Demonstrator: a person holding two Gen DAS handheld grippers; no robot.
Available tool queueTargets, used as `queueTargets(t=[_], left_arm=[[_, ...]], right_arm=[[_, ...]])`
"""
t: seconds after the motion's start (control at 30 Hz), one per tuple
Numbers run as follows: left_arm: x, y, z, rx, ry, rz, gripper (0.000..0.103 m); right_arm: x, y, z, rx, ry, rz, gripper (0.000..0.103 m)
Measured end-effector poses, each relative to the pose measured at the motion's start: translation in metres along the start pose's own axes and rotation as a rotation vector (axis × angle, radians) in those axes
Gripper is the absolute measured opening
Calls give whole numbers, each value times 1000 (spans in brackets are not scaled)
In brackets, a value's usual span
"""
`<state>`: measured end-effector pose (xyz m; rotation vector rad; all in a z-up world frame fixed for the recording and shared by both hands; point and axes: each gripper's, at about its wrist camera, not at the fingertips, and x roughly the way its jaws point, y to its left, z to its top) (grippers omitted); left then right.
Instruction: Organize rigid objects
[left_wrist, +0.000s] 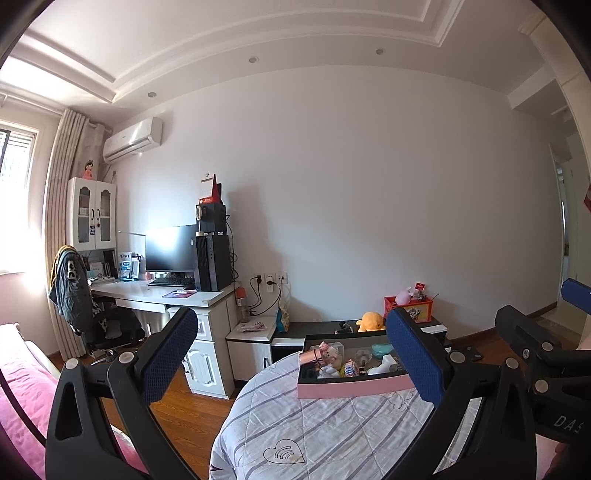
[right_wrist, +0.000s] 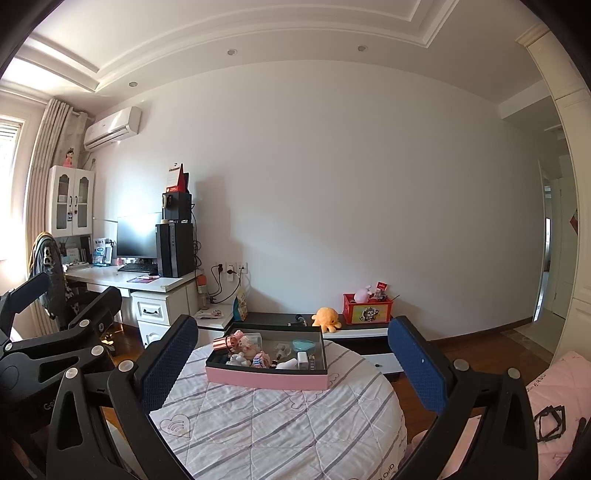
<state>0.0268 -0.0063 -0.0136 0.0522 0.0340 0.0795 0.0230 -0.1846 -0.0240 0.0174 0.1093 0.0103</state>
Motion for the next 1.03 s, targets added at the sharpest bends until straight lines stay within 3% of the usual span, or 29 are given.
queueTargets(t=[1.03], left_arm=[[2, 4, -9, -3, 8, -14, 103]], right_arm=[[-3, 1, 2, 2, -3, 5, 103]])
